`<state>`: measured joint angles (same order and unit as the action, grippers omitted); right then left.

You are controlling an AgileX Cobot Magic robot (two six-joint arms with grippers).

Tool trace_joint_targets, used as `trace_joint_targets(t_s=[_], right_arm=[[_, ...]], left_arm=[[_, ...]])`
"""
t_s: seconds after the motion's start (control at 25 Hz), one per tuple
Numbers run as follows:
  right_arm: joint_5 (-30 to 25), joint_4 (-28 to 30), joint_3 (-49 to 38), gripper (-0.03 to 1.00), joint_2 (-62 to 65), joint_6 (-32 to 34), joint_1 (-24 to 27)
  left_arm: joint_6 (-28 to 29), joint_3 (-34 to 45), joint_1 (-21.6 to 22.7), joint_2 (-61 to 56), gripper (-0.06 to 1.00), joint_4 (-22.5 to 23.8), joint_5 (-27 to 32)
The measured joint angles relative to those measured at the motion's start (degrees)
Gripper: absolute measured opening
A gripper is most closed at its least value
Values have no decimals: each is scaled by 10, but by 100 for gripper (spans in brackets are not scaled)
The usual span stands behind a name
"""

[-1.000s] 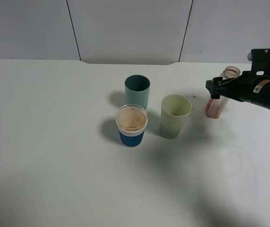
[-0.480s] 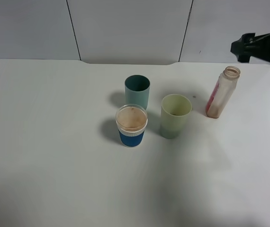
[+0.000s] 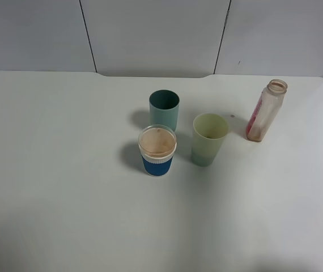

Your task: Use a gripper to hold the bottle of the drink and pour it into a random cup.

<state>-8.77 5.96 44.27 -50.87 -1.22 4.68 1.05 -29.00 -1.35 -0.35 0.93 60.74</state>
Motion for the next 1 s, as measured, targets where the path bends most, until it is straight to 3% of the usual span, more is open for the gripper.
trace_joint_targets(t_s=[0.16, 0.6, 0.84, 1.0], right_arm=[[-43, 0, 0, 91, 79, 0, 24], [-199, -7, 0, 91, 263, 0, 27], [-325, -21, 0, 91, 359, -4, 27], [-402, -60, 0, 91, 398, -10, 27]], left_arm=[[0, 0, 0, 0, 93, 0, 0], [0, 0, 0, 0, 93, 0, 0], [0, 0, 0, 0, 93, 0, 0], [0, 0, 0, 0, 93, 0, 0]])
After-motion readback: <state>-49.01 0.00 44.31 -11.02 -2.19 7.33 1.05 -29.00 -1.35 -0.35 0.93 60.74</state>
